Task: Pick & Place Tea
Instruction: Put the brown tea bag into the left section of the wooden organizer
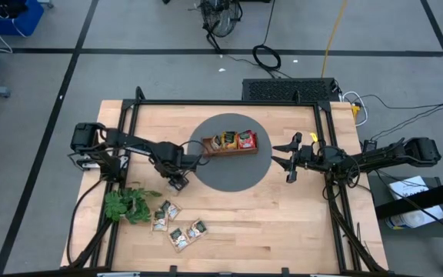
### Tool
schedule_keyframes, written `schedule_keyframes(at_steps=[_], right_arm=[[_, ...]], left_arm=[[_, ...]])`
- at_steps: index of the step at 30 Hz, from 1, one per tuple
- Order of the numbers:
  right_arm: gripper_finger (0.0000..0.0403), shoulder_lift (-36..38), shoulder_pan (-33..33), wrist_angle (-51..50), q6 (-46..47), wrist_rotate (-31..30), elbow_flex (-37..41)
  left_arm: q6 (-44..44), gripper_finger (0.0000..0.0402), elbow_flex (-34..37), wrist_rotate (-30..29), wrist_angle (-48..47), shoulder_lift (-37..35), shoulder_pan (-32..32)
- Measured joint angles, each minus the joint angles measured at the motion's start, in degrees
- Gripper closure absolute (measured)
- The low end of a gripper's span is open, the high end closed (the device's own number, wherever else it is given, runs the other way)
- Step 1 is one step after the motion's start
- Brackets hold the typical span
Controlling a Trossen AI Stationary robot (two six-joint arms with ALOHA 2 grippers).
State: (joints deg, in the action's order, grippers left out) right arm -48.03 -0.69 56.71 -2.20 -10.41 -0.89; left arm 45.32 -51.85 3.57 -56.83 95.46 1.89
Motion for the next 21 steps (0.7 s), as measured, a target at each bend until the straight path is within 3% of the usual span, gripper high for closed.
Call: schedule_keyframes(at_steps=[8, 12, 15, 21], right_arm=[[0.0248, 0.02, -0.02, 0.0, 0.0, 0.0, 0.01], [0.0248, 0.0, 0.0, 0.0, 0.0, -0.02, 0.02], [0.0248, 0.0, 0.0, 0.0, 0.0, 0.0, 0.0], [0.0248, 0.02, -0.02, 0.0, 0.0, 0.0, 0.02]], left_arm=[[-0.86, 0.0115, -4.38, 4.53, -0.62, 0.0, -2.26], [-3.61, 0.0111, -4.94, 4.63, -0.24, 0.0, -6.05], [-2.62, 0.0114, -4.1, 1.35, 0.3, 0.0, -8.41], [-0.16, 0.0111, -2.07, -0.18, 5.81, 0.0, -8.93]])
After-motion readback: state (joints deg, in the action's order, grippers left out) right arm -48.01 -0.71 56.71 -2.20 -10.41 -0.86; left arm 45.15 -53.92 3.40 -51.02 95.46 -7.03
